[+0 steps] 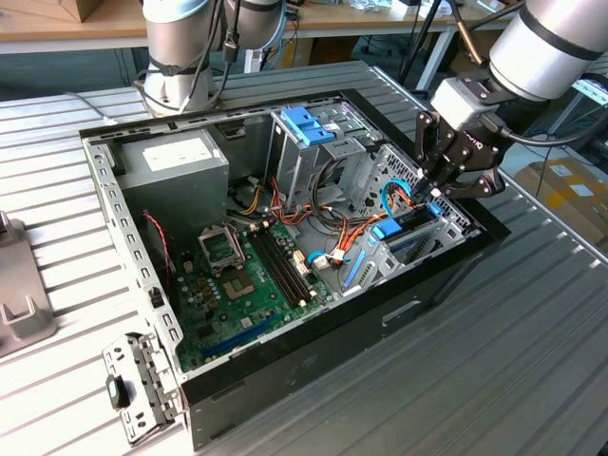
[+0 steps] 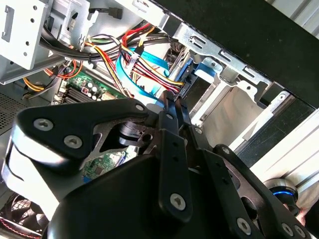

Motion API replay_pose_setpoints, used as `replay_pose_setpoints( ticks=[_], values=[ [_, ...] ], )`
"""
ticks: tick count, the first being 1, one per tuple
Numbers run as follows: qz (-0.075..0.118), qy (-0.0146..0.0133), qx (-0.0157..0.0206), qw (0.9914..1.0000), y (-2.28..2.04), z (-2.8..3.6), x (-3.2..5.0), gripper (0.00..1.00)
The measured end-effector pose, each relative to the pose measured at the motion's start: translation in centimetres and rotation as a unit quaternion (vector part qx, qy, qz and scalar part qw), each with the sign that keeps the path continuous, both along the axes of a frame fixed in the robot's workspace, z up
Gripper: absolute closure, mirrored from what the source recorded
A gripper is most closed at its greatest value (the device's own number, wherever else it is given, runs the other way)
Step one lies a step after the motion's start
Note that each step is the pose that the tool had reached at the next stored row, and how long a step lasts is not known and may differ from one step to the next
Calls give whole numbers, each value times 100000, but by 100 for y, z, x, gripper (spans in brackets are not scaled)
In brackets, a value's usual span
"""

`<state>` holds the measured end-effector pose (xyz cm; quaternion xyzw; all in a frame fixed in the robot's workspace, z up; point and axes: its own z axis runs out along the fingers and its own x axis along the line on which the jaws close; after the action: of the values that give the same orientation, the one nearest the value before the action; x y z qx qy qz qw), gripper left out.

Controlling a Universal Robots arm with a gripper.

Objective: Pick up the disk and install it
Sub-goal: 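Insert the second disk wire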

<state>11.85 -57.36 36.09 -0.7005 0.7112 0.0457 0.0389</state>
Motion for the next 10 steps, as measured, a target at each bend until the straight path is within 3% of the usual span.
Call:
replay_pose_setpoints(
  ticks=[10],
  values=[
    [2,-1,-2,100000,-30,-3,-23,84]
  ],
)
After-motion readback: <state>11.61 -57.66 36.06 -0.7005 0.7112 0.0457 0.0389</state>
